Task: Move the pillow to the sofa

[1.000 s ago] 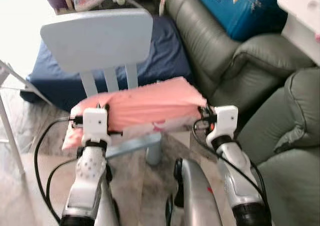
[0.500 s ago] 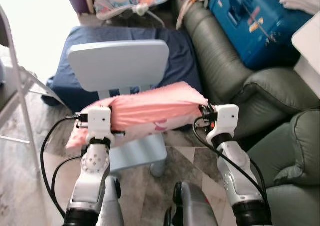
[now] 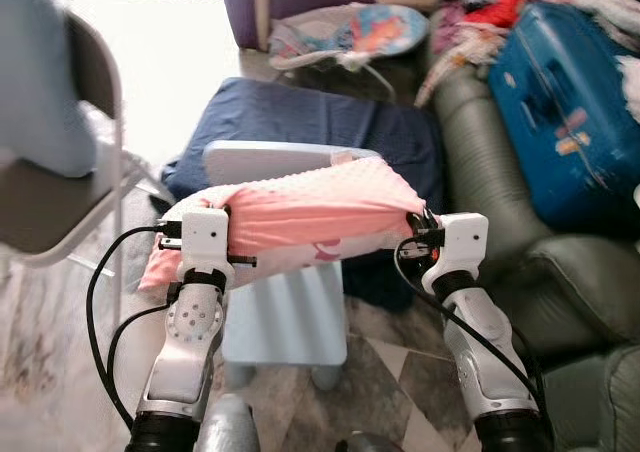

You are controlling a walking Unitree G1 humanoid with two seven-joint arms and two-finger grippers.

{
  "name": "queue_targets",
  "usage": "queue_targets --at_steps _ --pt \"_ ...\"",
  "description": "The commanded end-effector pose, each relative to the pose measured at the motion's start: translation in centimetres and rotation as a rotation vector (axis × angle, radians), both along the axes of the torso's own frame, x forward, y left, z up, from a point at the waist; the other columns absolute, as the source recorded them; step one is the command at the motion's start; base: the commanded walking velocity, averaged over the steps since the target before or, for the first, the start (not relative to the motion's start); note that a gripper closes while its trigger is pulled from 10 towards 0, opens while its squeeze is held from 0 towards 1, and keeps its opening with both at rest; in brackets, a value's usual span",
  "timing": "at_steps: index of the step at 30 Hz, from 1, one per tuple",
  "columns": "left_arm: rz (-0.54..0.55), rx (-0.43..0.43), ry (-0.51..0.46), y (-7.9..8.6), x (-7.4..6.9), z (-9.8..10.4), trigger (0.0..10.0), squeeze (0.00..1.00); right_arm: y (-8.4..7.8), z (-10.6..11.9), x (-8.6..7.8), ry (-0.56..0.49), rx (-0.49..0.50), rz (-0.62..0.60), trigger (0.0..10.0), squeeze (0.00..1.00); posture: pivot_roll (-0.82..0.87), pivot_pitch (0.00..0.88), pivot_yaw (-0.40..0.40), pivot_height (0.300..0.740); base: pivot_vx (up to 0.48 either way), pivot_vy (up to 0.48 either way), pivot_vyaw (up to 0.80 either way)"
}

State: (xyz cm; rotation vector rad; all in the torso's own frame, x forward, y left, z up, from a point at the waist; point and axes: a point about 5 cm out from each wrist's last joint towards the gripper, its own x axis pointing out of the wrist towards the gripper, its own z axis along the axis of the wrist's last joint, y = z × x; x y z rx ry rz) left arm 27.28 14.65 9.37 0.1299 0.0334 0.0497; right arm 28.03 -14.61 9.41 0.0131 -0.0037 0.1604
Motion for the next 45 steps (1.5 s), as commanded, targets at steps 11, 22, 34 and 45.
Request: queue_targets --at_steps 11,22,34,45 --pt "-0.022 -0.021 -0.001 -0.09 -0.04 0.11 10.0 0.0 -1.78 -0.02 -0.35 0.007 0.026 -0.094 10.0 0.0 0.0 0.052 -0.088 0.74 0.0 0.0 0.0" --pt "-0.03 -0.027 0.002 -0.28 0.06 0.12 10.0 0.0 -2.01 -0.24 -0.32 0.021 0.026 -0.098 10.0 0.0 0.0 0.049 -0.088 0.74 0.0 0.0 -0.51" --pt "-0.033 -0.032 0.001 -0.31 0.07 0.19 10.0 0.0 -1.91 -0.24 -0.24 0.021 0.027 -0.099 10.0 0.0 0.0 0.051 -0.086 0.74 -0.142 0.0 -0.35" --pt "-0.036 -0.05 -0.003 -0.5 0.09 0.47 10.0 0.0 -2.0 -0.32 -0.37 0.025 0.02 -0.106 10.0 0.0 -0.01 0.057 -0.083 0.74 -0.264 0.0 0.0"
